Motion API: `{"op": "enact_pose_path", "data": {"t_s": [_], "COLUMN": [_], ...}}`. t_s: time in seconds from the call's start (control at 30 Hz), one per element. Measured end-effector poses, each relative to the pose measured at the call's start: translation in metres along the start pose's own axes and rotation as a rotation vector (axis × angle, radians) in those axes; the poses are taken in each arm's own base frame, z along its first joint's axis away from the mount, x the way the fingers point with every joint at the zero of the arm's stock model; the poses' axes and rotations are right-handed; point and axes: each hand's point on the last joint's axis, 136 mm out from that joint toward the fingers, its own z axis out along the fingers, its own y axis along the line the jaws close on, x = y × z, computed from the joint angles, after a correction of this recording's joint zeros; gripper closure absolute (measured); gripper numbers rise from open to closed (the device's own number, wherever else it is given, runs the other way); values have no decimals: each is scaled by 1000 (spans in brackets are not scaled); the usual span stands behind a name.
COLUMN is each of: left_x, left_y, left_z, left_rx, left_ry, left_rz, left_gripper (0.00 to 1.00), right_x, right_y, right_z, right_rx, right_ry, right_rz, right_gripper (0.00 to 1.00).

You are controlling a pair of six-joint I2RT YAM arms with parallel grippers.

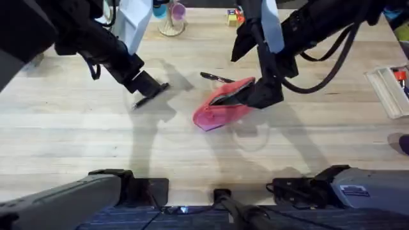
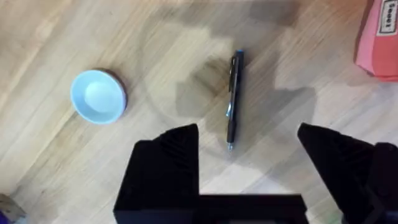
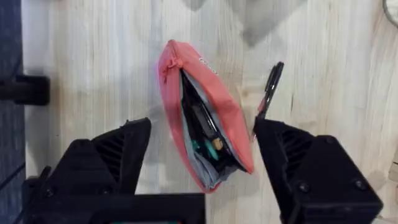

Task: Unzip the bag, pick up the pens from the table one at a time and place them inside, then zip the bag closed.

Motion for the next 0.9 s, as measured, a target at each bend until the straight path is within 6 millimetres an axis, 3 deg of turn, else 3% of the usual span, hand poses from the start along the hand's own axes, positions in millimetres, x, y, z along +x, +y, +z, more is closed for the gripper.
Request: {"op": "enact_pose_path", "data": {"t_s": [0.57,0.9], "left_x": [11,13], "left_y": [0,7], "left_z": [33,70], "left_rx": [70,116], "left_ry": [97,141], "left_rz": [-15,-4], "left_gripper": [7,7], "right_x": [0,-3], "right_y": [0,0], "right_z": [0,-1], "right_rx": [0,-3], "right_ry": [0,-18], "right_rz": [79,88], "right_gripper": [6,6]}}
